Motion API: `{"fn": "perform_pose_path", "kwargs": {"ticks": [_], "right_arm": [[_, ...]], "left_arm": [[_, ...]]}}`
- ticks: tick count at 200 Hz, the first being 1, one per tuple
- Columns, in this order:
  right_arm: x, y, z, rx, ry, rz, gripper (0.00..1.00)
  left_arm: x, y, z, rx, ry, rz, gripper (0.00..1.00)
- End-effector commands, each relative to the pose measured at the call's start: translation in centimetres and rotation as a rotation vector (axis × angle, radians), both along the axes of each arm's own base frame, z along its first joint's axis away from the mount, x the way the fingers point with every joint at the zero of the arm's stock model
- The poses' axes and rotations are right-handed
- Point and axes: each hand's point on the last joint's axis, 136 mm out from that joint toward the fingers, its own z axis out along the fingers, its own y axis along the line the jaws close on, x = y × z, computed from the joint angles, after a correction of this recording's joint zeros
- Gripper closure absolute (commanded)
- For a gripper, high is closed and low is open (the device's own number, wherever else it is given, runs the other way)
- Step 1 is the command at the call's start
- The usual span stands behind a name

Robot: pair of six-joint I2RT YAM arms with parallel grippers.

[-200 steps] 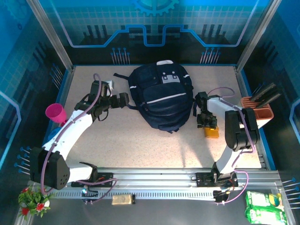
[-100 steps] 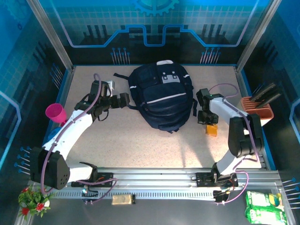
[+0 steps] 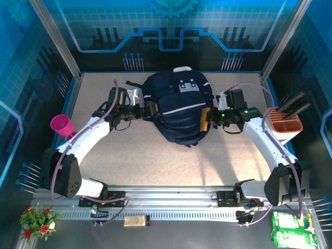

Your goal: Pack books, pencil case, and school supplies into a backpack

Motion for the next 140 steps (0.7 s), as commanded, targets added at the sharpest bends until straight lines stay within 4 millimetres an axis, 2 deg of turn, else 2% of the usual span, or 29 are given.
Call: {"fn": "perform_pose_path", "kwargs": {"ticks": [1,22,38,56,96,130,140], "right_arm": [[0.3,4.8,4.4,0.281,-0.101,0.135,0.94],[1.0,6.8,4.1,0.381,-0.097,0.167,0.93],[1.7,7.3,2.8,0.374,-0.070,0.160,0.93],[2.3,7.5,1.1,0.342,-0.035,0.154,0.92],[3.0,7.4,-1.7,0.298,0.027,0.138,0.85],[2.9,7.3,-2.8,0.288,0.050,0.132,0.68],[2.9,7.3,-3.0,0.286,0.051,0.131,0.66]], "left_arm": [[-0.1,-3.9,1.1,-0.084,-0.004,-0.095,0.01],[-0.1,-6.6,0.1,-0.096,0.031,-0.134,0.04],[-0.3,-8.6,-0.6,-0.086,0.053,-0.168,0.09],[-0.2,-9.9,-1.5,-0.050,0.061,-0.171,0.17],[-0.2,-11.9,-3.8,-0.003,0.107,-0.195,0.44],[-0.2,-13.3,-4.7,-0.002,0.131,-0.217,0.58],[-0.1,-13.5,-4.8,-0.001,0.135,-0.223,0.61]]}}
